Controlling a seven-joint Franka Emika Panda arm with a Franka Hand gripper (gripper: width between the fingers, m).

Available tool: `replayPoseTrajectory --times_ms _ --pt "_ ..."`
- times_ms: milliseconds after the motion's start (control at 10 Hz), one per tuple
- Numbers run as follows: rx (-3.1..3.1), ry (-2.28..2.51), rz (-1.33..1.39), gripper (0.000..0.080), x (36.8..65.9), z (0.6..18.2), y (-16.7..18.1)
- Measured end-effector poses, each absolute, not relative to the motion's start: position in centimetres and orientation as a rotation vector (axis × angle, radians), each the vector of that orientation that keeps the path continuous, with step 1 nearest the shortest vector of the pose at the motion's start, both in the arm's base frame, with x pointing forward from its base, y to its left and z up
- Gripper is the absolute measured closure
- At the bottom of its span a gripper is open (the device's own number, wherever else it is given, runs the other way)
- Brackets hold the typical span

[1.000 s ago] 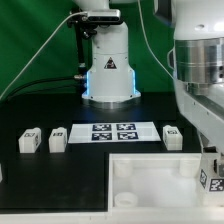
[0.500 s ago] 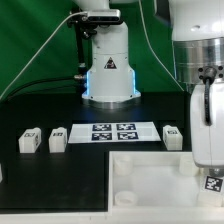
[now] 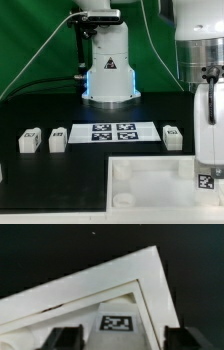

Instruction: Assemble one leg

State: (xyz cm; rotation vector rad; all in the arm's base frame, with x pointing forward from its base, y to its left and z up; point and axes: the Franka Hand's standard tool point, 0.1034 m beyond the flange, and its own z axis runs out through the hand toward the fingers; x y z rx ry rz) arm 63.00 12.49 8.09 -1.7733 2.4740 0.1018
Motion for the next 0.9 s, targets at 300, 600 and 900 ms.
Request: replayPoseTrajectory --times_ms 300,600,900 --pt "-2.112 2.209 0.084 0.0167 62.29 7.45 12.62" --pt "-2.412 1.874 0.059 0.0151 62.30 7.44 12.49" --pt "-2.762 1.340 0.021 0.0151 62.24 7.51 12.36"
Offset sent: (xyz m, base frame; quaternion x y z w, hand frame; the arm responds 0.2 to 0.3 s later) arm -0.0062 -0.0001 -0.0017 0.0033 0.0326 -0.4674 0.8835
